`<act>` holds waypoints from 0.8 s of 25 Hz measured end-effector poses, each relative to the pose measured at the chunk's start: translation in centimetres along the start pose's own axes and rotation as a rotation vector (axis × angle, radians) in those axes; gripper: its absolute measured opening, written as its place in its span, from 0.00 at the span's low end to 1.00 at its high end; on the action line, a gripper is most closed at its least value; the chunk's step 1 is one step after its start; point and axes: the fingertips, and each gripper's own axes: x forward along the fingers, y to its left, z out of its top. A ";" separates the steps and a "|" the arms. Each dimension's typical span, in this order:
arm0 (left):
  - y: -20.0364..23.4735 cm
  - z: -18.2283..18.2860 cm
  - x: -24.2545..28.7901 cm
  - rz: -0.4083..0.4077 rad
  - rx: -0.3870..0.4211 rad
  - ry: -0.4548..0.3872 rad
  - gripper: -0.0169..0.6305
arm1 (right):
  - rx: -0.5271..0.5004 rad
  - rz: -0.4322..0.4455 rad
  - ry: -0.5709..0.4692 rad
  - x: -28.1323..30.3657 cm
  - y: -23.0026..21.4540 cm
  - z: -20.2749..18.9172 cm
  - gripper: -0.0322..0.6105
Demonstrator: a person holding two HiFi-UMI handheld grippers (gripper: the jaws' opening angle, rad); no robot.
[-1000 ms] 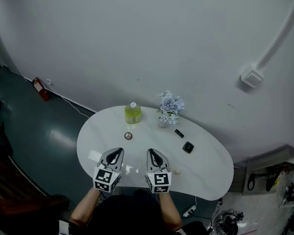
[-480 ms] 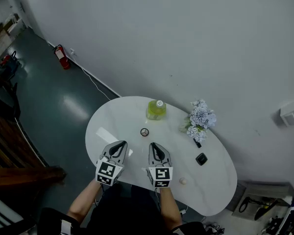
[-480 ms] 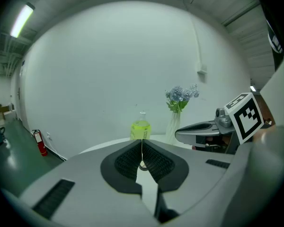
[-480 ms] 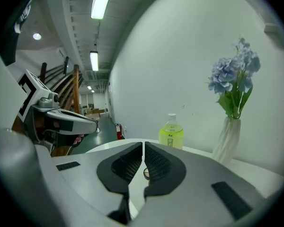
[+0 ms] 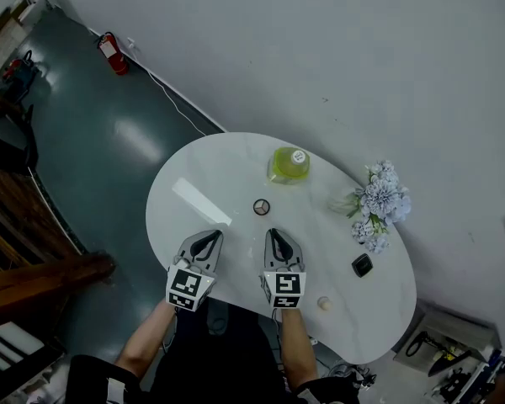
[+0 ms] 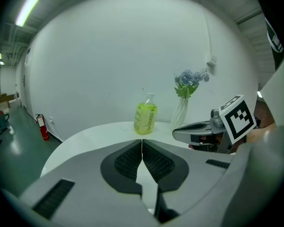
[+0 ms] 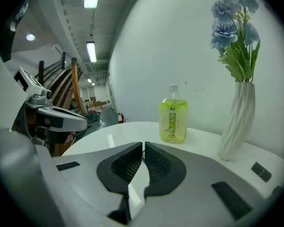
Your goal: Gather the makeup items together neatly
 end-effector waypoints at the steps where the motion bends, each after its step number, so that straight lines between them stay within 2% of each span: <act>1: 0.1 -0.5 0.2 0.001 -0.006 0.007 0.06 | 0.001 0.000 0.009 0.4 -0.1 -0.5 0.11; 12: 1.8 -3.0 0.5 0.027 -0.048 0.048 0.06 | -0.008 0.021 0.092 5.1 -0.5 -2.8 0.13; 14: 2.2 -3.0 0.5 0.034 -0.049 0.052 0.06 | 0.008 0.044 0.117 6.4 -0.6 -3.2 0.26; 16: 2.7 -3.2 0.5 0.046 -0.055 0.057 0.06 | 0.016 0.056 0.142 7.6 -0.8 -3.7 0.33; 20: 3.7 -4.1 0.2 0.067 -0.075 0.077 0.06 | -0.017 0.046 0.182 9.4 -1.2 -4.7 0.38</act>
